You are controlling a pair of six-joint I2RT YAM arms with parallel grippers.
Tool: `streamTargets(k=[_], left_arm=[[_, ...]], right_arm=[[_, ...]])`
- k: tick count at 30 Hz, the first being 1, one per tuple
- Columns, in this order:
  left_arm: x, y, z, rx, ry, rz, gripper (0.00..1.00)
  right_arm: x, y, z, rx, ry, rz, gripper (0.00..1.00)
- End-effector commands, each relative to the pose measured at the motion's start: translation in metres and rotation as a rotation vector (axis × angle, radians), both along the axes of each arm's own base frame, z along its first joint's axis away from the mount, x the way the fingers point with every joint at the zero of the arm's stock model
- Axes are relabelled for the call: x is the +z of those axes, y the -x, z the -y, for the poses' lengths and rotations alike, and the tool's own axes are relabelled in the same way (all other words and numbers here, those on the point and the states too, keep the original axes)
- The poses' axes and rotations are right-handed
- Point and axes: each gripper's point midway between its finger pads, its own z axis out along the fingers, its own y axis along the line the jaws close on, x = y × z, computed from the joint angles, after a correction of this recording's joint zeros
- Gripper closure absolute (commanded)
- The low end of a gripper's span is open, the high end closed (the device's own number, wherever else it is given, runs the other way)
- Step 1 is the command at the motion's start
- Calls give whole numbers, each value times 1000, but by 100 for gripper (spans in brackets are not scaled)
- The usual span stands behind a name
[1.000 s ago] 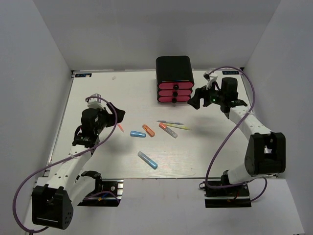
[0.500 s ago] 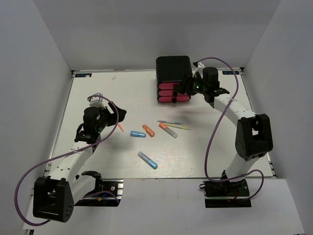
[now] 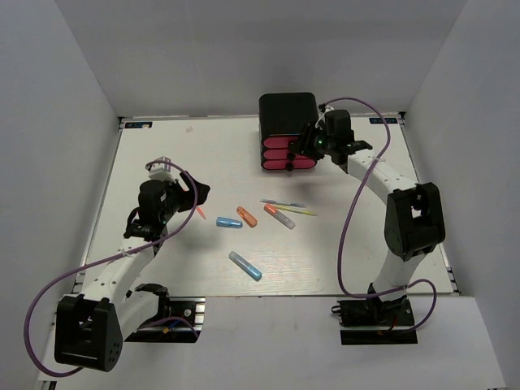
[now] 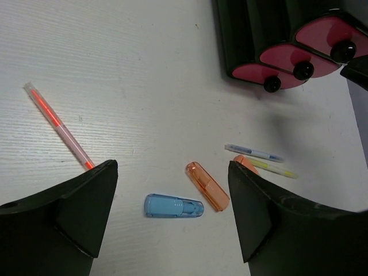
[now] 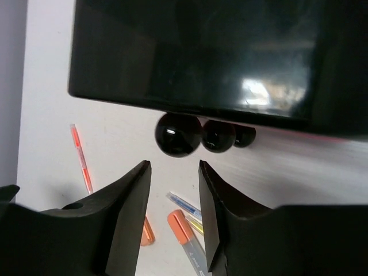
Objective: Sort the stationery into containers
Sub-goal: Open the drawer in the storage box.
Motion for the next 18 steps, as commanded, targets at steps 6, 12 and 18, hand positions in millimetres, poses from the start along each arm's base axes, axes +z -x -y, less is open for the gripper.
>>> streamTargets(k=[6,12,18], left_arm=[[8,-1,1,-13,-2,43,13],[1,-2,1,-13,-5,23,13],[1,-2,1,-10,5,29,13]], right_arm=[[4,-13,2,-43,23,7,50],[4,-30,-5,-50,9,31,47],[4,-39,-7,-61,8,52,47]])
